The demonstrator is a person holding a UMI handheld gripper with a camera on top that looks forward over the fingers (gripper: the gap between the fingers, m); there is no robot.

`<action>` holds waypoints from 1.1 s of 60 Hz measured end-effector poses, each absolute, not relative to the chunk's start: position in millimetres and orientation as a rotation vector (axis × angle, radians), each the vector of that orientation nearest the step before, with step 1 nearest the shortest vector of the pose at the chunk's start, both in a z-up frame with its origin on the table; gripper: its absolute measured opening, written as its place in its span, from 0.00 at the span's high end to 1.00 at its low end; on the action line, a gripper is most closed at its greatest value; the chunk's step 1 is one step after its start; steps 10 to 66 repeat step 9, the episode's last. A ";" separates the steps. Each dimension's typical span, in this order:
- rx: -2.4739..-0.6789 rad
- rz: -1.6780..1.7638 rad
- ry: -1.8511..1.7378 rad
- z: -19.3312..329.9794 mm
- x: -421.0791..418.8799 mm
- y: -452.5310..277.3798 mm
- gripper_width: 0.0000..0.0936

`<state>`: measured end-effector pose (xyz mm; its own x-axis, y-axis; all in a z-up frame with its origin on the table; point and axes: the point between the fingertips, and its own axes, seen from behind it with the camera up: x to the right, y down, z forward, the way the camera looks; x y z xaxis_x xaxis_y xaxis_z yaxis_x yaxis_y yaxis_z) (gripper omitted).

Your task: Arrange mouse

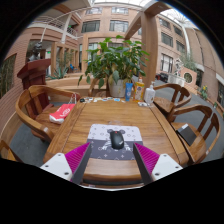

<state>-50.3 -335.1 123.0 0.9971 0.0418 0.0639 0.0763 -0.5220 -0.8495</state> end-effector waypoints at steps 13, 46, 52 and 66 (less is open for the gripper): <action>-2.099 -0.042 -0.097 133.3 -53.9 -348.1 0.09; -2.099 -0.042 -0.097 133.3 -53.9 -348.1 0.09; -2.099 -0.042 -0.097 133.3 -53.9 -348.1 0.09; -2.099 -0.042 -0.097 133.3 -53.9 -348.1 0.09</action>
